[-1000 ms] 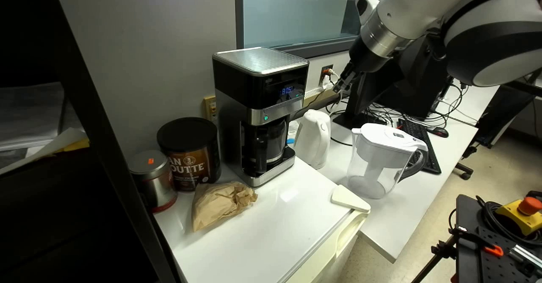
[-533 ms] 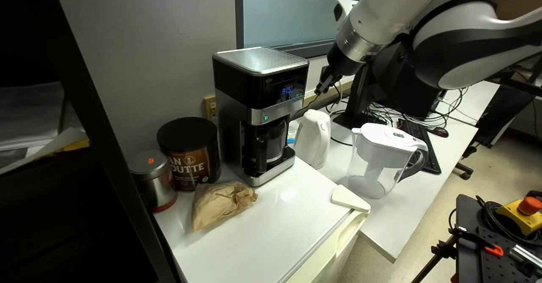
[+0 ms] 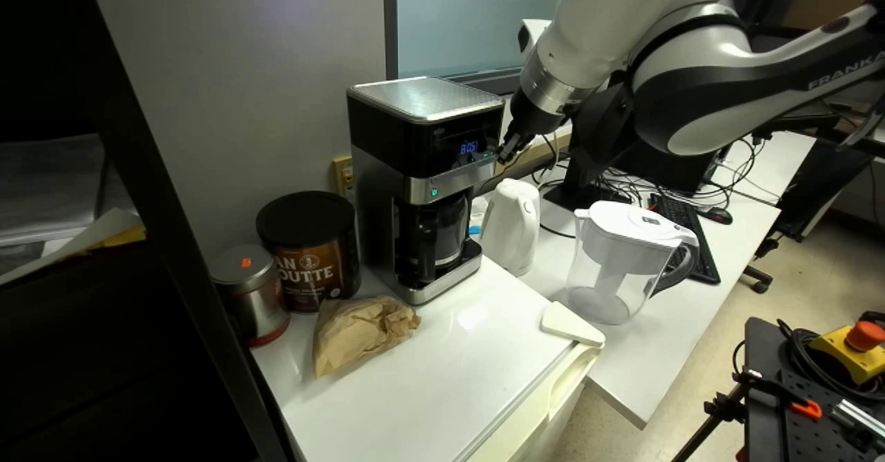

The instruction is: Press one of the buttons on the coffee making machine

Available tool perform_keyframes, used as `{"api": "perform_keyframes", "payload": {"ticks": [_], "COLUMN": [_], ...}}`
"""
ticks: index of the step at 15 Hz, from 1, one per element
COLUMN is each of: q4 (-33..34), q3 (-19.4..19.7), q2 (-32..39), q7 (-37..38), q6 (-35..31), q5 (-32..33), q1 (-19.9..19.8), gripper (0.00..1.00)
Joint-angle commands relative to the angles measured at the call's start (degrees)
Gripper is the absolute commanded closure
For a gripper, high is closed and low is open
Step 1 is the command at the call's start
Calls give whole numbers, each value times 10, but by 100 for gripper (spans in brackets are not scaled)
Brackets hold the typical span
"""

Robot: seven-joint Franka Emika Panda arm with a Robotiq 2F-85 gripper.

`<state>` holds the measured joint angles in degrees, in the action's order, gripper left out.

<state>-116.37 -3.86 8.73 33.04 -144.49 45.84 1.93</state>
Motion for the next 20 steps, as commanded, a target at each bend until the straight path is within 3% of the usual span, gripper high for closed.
{"api": "perform_keyframes", "payload": {"ticks": [1, 13, 20], "q4": [29, 57, 37], "q3": [20, 39, 41], "q2": [27, 53, 37], "q7": [12, 17, 18], "q6": [-3, -2, -4], "q5": [6, 6, 11], "q1": [20, 35, 39], "gripper": [96, 96, 96]}}
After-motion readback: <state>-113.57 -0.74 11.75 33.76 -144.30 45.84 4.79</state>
